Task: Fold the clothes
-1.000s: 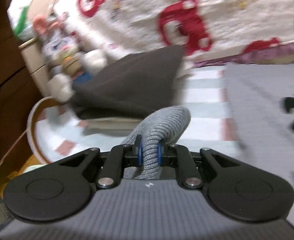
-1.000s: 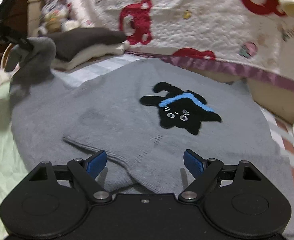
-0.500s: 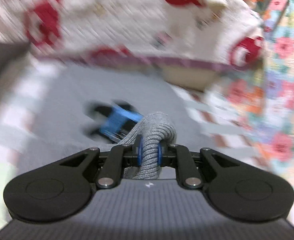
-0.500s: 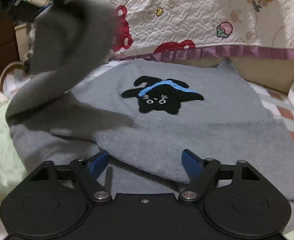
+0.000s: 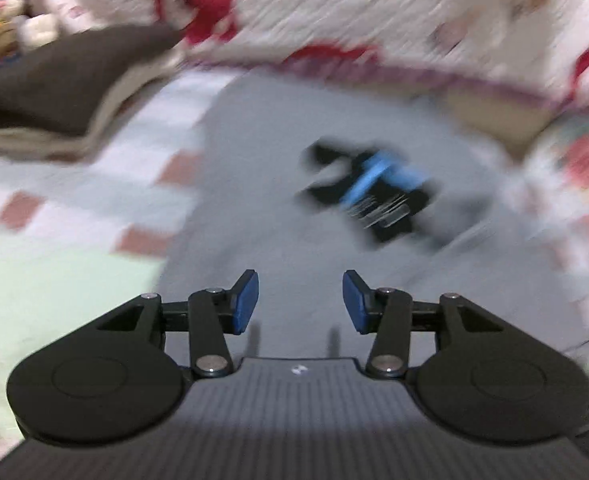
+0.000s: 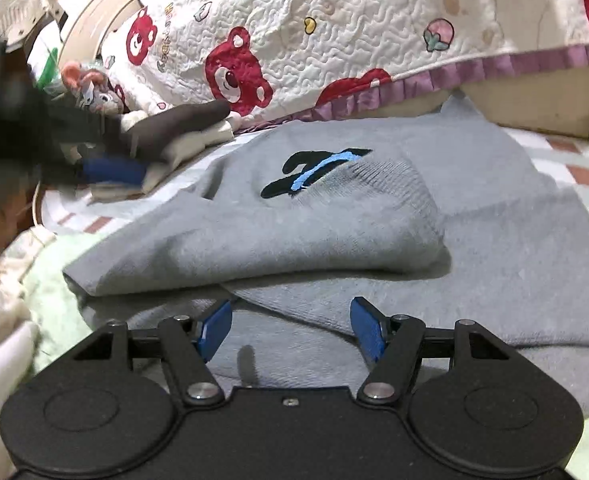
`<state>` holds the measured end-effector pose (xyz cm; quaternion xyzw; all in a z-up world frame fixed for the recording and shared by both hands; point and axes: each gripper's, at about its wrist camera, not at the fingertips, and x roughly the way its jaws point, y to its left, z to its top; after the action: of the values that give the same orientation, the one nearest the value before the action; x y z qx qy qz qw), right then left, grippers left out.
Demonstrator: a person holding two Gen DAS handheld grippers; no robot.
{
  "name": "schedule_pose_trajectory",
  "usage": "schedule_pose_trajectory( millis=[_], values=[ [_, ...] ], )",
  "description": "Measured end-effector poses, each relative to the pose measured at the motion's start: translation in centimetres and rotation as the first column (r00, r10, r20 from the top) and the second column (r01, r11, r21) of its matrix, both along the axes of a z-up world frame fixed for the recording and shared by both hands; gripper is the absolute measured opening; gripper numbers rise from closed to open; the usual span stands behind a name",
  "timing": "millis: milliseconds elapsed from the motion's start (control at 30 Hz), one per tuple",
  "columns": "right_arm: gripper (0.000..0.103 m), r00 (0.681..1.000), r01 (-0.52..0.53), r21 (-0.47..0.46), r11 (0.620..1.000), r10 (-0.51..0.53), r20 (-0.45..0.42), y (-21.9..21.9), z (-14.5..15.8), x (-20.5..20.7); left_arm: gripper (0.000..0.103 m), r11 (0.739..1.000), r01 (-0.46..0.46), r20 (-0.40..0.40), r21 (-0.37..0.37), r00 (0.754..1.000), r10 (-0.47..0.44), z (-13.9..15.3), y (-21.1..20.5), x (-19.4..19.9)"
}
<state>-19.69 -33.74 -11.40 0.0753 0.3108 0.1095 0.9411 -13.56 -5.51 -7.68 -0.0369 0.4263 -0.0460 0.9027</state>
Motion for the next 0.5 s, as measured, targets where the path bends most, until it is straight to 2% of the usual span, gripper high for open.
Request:
schedule_pose_trajectory(
  millis=[33,167,267,333,367,433,500],
  values=[
    [0.07,1.0,0.009,0.013,1.0,-0.009,-0.004,-0.3,0.4,0.5,0.046,0.999,-0.025,-0.023,0.022,0.999,0.025,-0.5,0.7,-0.1],
    [0.072,0.999,0.047,0.063,0.997,-0.046,-0.021,-1.3,2.1,2.6,0.046,0.991,-0.133,-0.038,0.022,0.99,0.133,-1.3,3.7,-0.1],
    [0.074,0.997,0.076,0.1,0.992,-0.073,-0.036,-2.1,3.4,4.2,0.046,0.985,-0.165,-0.073,0.041,0.983,0.167,-1.7,4.9,0.3],
    [0.083,0.995,0.096,0.124,0.988,-0.091,-0.046,-2.6,4.3,5.3,0.046,0.985,-0.166,-0.084,0.049,0.982,0.169,-1.8,5.2,0.4],
    [0.091,0.994,0.105,0.137,0.985,-0.099,-0.051,-2.8,4.7,5.8,0.046,0.985,-0.167,-0.089,0.048,0.981,0.17,-1.8,5.2,0.4],
    [0.094,0.991,0.125,0.161,0.979,-0.117,-0.062,-3.3,5.6,6.9,0.046,0.985,-0.17,-0.094,0.042,0.98,0.173,-1.9,5.3,0.5],
    [0.094,0.982,0.113,0.065,0.991,-0.101,-0.159,-2.9,4.5,10.5,0.047,0.984,-0.174,-0.091,0.04,0.98,0.177,-1.9,5.6,0.5]
  ],
)
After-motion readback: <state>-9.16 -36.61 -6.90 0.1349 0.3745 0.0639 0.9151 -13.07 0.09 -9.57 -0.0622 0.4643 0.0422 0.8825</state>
